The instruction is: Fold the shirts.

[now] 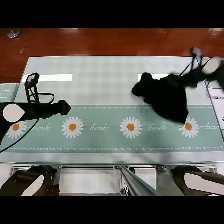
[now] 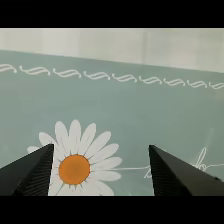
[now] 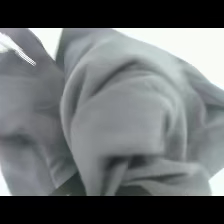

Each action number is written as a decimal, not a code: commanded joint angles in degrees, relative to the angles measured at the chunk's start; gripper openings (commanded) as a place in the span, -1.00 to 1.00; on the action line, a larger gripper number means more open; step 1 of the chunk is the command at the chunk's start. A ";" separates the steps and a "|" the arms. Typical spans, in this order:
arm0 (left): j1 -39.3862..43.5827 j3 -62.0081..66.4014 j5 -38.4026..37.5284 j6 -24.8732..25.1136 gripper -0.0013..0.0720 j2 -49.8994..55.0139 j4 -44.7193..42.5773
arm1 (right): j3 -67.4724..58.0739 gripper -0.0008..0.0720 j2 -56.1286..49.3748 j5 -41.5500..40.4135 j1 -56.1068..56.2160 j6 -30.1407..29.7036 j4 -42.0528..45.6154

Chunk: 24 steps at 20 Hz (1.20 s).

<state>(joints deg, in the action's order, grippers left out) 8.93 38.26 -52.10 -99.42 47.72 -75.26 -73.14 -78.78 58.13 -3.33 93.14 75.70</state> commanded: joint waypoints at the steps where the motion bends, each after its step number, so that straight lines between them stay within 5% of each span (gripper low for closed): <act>1: 0.61 1.46 -7.72 1.31 0.95 -0.74 1.20 | -13.44 -0.88 7.61 3.74 0.00 -6.29 -8.46; 3: 3.10 1.14 -10.88 3.65 0.94 -3.74 1.79 | -17.11 -0.88 12.98 3.04 -0.02 -9.29 -10.88; 12: 5.73 0.85 -3.30 4.59 0.94 -6.38 1.79 | -34.86 -0.88 19.85 9.16 1.14 -12.44 -22.47; 15: 5.73 0.85 -2.16 4.61 0.94 -6.38 1.79 | -34.82 -0.88 19.37 9.49 11.82 -10.80 -15.98; 19: 5.73 0.85 -1.86 4.63 0.95 -6.38 1.79 | -34.80 -0.88 16.85 9.66 31.98 3.76 6.40; 24: 5.66 0.85 -1.88 4.72 0.94 -6.38 1.51 | -23.89 -0.88 8.72 13.70 46.49 12.41 17.11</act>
<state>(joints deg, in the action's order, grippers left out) 14.61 39.13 -54.15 -94.80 41.41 -73.49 -102.89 -66.30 70.08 35.44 98.52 83.66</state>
